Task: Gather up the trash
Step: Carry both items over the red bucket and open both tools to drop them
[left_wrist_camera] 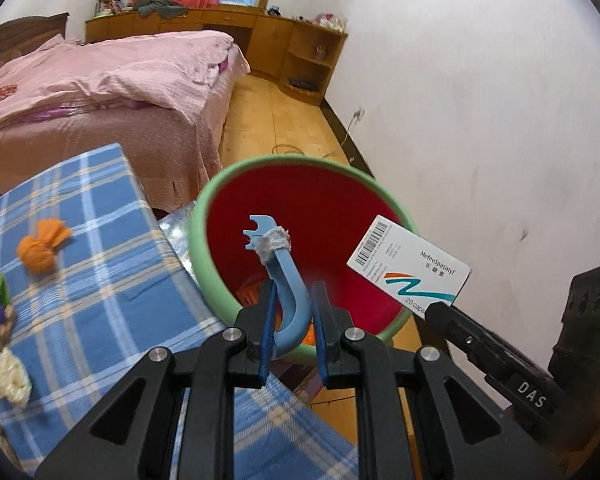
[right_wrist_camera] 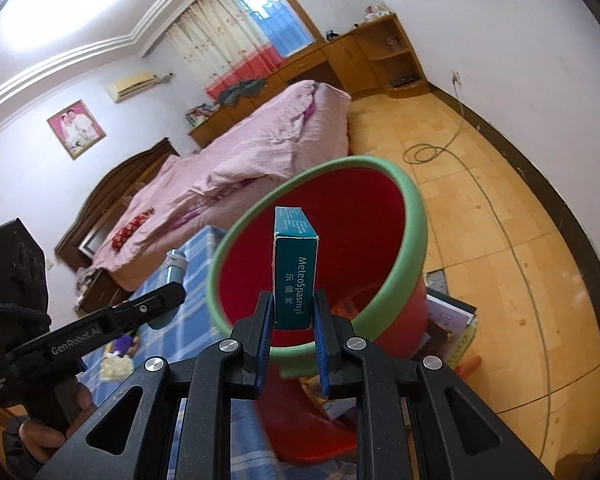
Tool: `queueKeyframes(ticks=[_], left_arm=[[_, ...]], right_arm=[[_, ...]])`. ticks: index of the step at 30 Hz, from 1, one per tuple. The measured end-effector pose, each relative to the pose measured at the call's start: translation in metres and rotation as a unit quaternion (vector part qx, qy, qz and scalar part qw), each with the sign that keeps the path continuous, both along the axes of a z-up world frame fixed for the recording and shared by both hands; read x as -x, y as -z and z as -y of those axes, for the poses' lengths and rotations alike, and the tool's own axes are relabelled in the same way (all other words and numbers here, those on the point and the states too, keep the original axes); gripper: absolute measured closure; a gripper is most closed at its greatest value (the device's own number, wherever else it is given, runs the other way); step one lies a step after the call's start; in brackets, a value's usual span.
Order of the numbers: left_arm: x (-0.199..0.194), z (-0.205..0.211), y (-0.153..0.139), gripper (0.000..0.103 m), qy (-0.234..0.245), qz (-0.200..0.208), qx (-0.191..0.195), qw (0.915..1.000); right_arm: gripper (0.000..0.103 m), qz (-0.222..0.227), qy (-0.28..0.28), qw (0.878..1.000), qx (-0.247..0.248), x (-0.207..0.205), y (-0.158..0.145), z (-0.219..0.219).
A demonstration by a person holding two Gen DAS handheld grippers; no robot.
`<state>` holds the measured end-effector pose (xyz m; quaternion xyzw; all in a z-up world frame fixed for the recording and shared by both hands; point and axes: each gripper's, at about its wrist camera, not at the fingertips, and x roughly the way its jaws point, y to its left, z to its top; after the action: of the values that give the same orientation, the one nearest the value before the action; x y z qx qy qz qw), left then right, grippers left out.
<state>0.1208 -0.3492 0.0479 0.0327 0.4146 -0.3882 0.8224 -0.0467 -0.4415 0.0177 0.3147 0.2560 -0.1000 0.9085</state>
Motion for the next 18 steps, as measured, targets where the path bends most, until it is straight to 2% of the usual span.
queueKeyframes(ticks=[4, 6, 10, 14, 16, 18], left_arm=[[-0.005, 0.010, 0.015, 0.087, -0.005, -0.007, -0.024, 0.9997], [-0.007, 0.010, 0.019, 0.087, -0.004, -0.013, -0.026, 0.9996], [-0.011, 0.008, 0.022, 0.078, -0.022, -0.016, -0.037, 0.9990], [-0.010, -0.003, 0.019, 0.077, -0.031, -0.019, -0.031, 0.9989], [-0.007, -0.009, 0.016, 0.076, -0.039, -0.015, -0.035, 0.9985], [-0.004, -0.016, 0.013, 0.076, -0.046, -0.016, -0.034, 0.9982]], right_arm=[[0.083, -0.013, 0.003, 1.000, -0.006, -0.006, 0.009, 0.004], [0.082, -0.016, 0.003, 1.000, -0.009, -0.008, 0.012, 0.005], [0.081, -0.020, 0.000, 1.000, -0.011, -0.013, 0.016, 0.009], [0.081, -0.020, -0.004, 1.000, -0.022, -0.016, 0.020, 0.010], [0.075, -0.016, -0.006, 1.000, -0.024, -0.016, 0.019, 0.009], [0.073, -0.011, -0.007, 1.000, -0.023, -0.014, 0.016, 0.007]])
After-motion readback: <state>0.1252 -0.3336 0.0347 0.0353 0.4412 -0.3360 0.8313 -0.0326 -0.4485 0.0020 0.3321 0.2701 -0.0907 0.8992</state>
